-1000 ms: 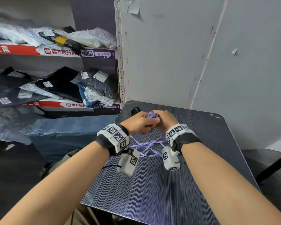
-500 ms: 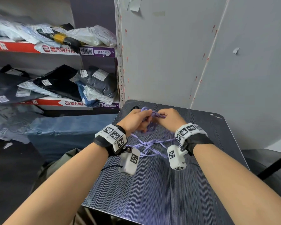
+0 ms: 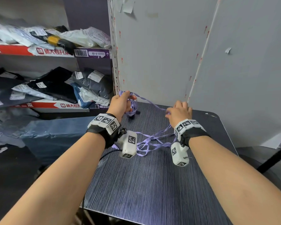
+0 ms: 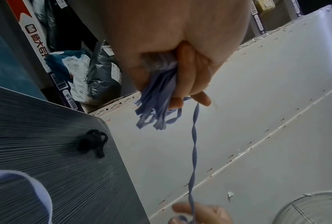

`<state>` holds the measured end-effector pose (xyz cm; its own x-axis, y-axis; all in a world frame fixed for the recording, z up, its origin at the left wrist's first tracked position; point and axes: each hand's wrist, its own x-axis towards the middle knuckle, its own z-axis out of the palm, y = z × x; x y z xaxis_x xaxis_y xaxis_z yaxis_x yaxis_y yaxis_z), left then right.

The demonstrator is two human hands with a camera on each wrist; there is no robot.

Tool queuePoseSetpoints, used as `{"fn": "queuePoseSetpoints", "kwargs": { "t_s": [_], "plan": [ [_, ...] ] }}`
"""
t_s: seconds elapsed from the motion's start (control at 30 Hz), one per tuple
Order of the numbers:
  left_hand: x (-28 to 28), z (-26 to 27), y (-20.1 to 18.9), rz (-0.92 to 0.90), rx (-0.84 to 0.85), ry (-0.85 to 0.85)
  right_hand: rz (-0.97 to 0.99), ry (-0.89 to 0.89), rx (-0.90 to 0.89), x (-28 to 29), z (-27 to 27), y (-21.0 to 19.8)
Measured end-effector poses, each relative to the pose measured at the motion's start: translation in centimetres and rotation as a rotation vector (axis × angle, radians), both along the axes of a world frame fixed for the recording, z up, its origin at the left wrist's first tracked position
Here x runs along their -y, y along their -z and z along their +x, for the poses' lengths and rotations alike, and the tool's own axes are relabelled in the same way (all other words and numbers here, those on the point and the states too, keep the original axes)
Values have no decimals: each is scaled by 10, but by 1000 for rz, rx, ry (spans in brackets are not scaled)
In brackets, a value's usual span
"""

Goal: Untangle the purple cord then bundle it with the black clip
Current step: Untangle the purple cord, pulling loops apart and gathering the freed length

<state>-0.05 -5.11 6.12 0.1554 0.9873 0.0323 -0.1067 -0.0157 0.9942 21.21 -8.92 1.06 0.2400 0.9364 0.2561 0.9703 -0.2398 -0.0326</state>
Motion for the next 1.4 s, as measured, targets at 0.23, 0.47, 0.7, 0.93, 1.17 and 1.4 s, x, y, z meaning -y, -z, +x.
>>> {"fn": "queuePoseSetpoints", "kwargs": {
  "t_s": [0.23, 0.47, 0.7, 0.93, 1.17, 1.4],
  "plan": [
    [-1, -1, -9, 5, 58, -34, 42, -59, -143, -3, 2, -29],
    [11, 4, -31, 38, 67, -71, 100, -89, -352, -4, -5, -57],
    [11, 4, -39, 65, 136, -61, 172, -85, -226, 8, -5, -73],
    [22, 8, -52, 107, 109, -49, 9, -68, -126, 18, -12, -101],
    [29, 13, -59, 136, 104, -19, -60, -55, -290, 28, -11, -98],
    [35, 12, -63, 140, 145, -7, -26, -98, -420, 36, -4, -110]
  ]
}}
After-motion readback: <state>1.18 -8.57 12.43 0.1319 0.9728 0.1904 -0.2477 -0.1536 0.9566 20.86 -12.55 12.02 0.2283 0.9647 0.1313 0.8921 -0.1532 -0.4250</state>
